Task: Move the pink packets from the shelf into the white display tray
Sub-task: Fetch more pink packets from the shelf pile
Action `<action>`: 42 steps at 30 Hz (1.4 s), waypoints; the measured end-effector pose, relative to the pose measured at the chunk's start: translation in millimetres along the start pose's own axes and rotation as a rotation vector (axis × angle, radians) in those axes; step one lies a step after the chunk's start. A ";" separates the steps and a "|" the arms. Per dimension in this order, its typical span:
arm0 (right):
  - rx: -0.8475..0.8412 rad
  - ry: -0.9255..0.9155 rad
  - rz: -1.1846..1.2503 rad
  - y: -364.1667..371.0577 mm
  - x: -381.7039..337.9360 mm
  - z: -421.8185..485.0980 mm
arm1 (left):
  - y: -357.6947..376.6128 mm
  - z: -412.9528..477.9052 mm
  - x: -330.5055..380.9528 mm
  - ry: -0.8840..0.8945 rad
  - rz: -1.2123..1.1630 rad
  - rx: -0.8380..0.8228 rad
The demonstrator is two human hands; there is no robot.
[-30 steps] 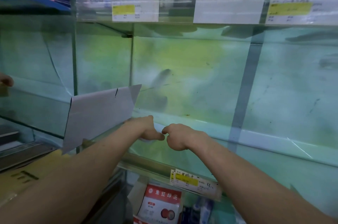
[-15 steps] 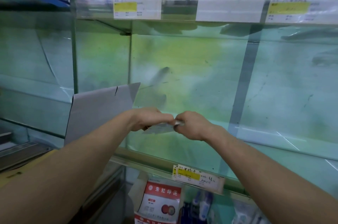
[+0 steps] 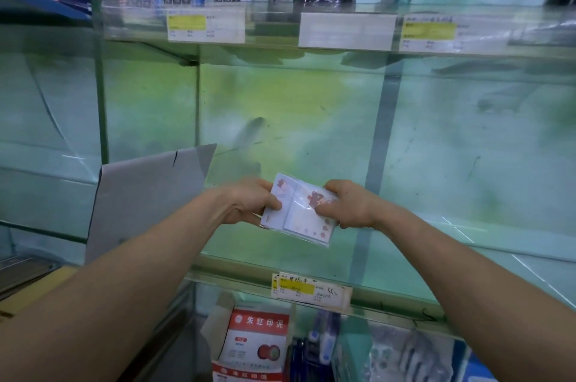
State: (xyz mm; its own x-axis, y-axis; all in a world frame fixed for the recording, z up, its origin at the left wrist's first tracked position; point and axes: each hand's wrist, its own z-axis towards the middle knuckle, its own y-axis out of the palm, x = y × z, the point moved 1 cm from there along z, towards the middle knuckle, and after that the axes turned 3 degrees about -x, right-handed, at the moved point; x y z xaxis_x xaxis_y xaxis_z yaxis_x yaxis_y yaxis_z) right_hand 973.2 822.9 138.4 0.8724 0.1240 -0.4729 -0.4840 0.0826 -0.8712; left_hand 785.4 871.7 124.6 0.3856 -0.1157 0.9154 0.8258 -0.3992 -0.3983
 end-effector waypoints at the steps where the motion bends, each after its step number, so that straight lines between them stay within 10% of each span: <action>1: -0.002 0.012 0.013 -0.3 1.8 -4.2 | 2.9 1.1 0.4 0.001 -0.012 0.005; 35: 0.485 0.502 0.410 -137.0 163.1 -313.7 | 321.8 -75.5 151.8 0.083 -0.622 -0.489; 42: 0.576 0.572 0.511 -158.2 208.7 -395.0 | 423.0 -122.7 176.4 0.091 -0.434 -0.602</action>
State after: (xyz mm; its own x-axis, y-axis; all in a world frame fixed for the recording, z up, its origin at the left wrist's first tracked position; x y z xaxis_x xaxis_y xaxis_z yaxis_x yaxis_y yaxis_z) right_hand 1259.1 445.1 125.4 0.3738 -0.2096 -0.9035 -0.6422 0.6444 -0.4151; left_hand 1152.3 570.8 124.8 0.0194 0.1017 0.9946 0.5181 -0.8519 0.0770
